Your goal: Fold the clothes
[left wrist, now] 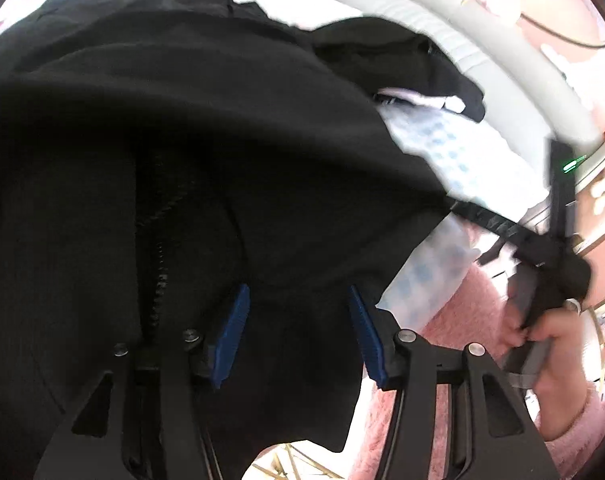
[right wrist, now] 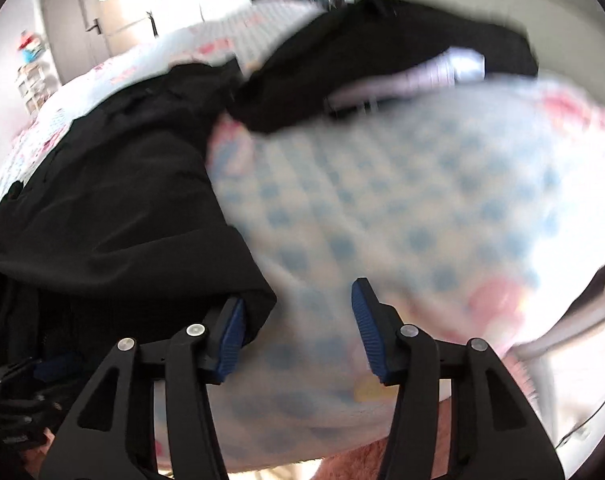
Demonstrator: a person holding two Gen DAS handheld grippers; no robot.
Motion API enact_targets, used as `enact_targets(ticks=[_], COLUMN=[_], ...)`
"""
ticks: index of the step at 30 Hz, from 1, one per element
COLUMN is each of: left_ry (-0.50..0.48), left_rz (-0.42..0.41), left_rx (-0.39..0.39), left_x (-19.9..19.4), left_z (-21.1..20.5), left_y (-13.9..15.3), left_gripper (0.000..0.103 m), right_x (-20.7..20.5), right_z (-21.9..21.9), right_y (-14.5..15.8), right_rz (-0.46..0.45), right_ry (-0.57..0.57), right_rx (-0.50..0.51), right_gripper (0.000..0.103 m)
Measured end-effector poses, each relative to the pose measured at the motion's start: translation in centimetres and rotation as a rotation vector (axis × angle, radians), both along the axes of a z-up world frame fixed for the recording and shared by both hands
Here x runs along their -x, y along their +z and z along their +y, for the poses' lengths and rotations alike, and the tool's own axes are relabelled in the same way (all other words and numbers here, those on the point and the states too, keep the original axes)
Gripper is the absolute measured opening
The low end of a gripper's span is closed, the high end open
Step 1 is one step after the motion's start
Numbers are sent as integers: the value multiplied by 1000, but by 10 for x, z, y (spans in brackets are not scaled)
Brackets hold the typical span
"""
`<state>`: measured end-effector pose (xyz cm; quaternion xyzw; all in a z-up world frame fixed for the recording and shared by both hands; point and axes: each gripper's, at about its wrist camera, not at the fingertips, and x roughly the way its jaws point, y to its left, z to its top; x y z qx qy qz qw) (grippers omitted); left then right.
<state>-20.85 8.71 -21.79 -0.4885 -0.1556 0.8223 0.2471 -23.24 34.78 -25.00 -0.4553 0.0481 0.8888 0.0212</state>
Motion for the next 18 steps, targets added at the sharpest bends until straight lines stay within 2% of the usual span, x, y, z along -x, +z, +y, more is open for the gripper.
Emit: enact_targets(ticks=[3, 6, 7, 9, 11, 14, 16, 18], left_ry=[-20, -35, -44, -48, -50, -70, -85, -107], left_rz=[29, 51, 60, 72, 61, -42, 0, 16], left_rx=[33, -46, -84, -87, -59, 89, 128, 109], left_x=[-9, -11, -9, 0, 11, 26, 13, -1], left_z=[2, -5, -7, 0, 8, 29, 30, 25], left_y=[9, 22, 28, 37, 40, 14, 9, 10], left_gripper=[53, 53, 53, 53, 54, 53, 54, 60], right_x=[-3, -9, -10, -12, -7, -1, -7, -13], right_z=[13, 24, 21, 6, -1, -11, -9, -9], right_y=[4, 17, 20, 21, 4, -21, -20, -15], right_rz=[-9, -13, -8, -3, -47, -113, -103, -93], right_ry=[-11, 23, 61, 119, 90, 46, 34, 30], right_rx=[101, 342, 369, 335, 306, 263, 247, 195], right_gripper=[52, 54, 57, 58, 59, 59, 57, 57])
